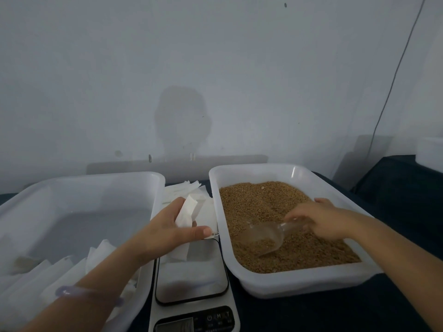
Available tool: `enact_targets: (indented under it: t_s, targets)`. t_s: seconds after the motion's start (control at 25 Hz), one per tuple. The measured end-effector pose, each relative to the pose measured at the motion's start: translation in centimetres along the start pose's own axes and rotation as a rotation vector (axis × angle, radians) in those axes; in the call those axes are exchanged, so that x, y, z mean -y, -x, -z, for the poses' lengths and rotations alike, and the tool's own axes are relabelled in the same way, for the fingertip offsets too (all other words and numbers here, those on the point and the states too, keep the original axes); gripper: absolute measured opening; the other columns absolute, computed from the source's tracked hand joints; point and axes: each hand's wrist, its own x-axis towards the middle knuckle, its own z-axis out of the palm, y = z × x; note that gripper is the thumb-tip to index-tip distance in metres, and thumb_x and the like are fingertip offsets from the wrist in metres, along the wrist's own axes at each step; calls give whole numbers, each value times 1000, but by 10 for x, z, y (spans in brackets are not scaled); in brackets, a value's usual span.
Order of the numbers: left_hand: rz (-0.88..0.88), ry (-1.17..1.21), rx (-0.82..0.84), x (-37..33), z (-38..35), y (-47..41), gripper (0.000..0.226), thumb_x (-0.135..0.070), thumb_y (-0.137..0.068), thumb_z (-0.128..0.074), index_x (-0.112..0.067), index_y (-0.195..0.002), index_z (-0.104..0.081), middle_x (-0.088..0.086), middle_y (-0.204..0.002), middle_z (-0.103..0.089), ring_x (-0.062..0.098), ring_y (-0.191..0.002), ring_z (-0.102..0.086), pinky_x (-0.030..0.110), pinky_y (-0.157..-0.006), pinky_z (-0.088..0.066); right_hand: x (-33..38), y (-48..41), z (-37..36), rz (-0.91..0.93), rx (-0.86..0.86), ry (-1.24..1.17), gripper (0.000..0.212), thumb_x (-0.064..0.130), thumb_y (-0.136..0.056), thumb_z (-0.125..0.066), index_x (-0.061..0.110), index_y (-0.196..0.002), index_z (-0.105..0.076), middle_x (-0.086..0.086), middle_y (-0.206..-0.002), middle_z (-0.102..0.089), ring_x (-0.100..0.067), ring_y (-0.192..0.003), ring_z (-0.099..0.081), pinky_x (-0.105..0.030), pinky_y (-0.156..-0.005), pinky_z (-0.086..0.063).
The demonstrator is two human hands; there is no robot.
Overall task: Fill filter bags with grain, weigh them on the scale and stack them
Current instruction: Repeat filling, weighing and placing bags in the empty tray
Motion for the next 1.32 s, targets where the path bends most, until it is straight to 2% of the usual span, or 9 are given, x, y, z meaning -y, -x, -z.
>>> enact_targets:
  t_s: [0.12,0.2,0.4,0.52,0.64,0.8,0.92,1.08,1.32]
  targets:
    - [3,-6,-8,0,0,0,70,-58,-44,-75,-18,-98,-55,-11,-70,-60,5,-68,-57,23,-68,-45,-3,12,2,13,88,-95,47,9,-88,-56,55,-98,-51,25,-104,-54,2,-100,-51,-18,-85,-40]
    - [7,-16,-5,0,0,0,71,-58,-43,-75,-18,-99,-55,-9,-71,-60,5,-68,-57,23,-68,-45,-1,16,-2,21,64,-119,34,20,-86,-64,51,-97,-55,24,-99,-57,5,-94,-52,-14,-77,-39]
    - [22,-4,12,-1,-1,0,57,-43,-51,-81,-21,-95,-54,-10,-68,-59,1,-63,-55,16,-61,-43,0,16,-17,30,-99,-86,18,39,-79,-70,47,-91,-58,24,-90,-58,7,-88,-50,-21,-89,-34]
    - [26,-5,41,-3,-2,0,49,-34,-56,-88,-21,-87,-52,-11,-63,-57,1,-58,-52,11,-55,-41,-5,12,-26,2,-185,-16,20,44,-86,-60,46,-106,-58,29,-105,-51,6,-105,-41,-37,-114,-6]
    - [47,-50,42,-14,-4,-1,53,-39,-55,-88,-22,-91,-54,-12,-66,-58,-1,-59,-54,13,-58,-42,-10,9,-29,-36,-220,21,25,45,-89,-55,45,-114,-57,28,-110,-49,4,-111,-35,-39,-112,10]
    - [-28,-81,-24,-36,-29,-14,64,-57,-50,-80,-26,-100,-56,0,-83,-62,6,-72,-60,26,-70,-52,-11,6,-30,-51,-225,-113,24,44,-84,-63,48,-108,-60,32,-99,-49,4,-107,-37,-36,-108,-6]
    - [-98,-99,-48,-41,-66,-29,51,-46,-61,-83,-25,-93,-49,-5,-80,-56,-4,-61,-52,12,-54,-45,-12,8,-31,-103,-267,-181,26,46,-82,-65,50,-107,-60,33,-100,-50,3,-106,-35,-32,-99,-11]
    - [-153,-139,-188,-30,-99,-45,53,-40,-67,-81,-28,-93,-36,-10,-89,-53,4,-77,-56,24,-57,-49,-15,9,-32,-115,-284,-153,26,47,-83,-63,51,-108,-59,35,-100,-50,6,-103,-38,-29,-91,-13]
    - [-159,-76,-186,-15,-104,-53,57,-37,-68,-82,-30,-105,-40,-15,-96,-54,-1,-77,-57,11,-51,-47,-18,13,-29,-179,-367,-283,26,44,-83,-66,50,-106,-59,33,-96,-52,2,-99,-47,-42,-108,-28]
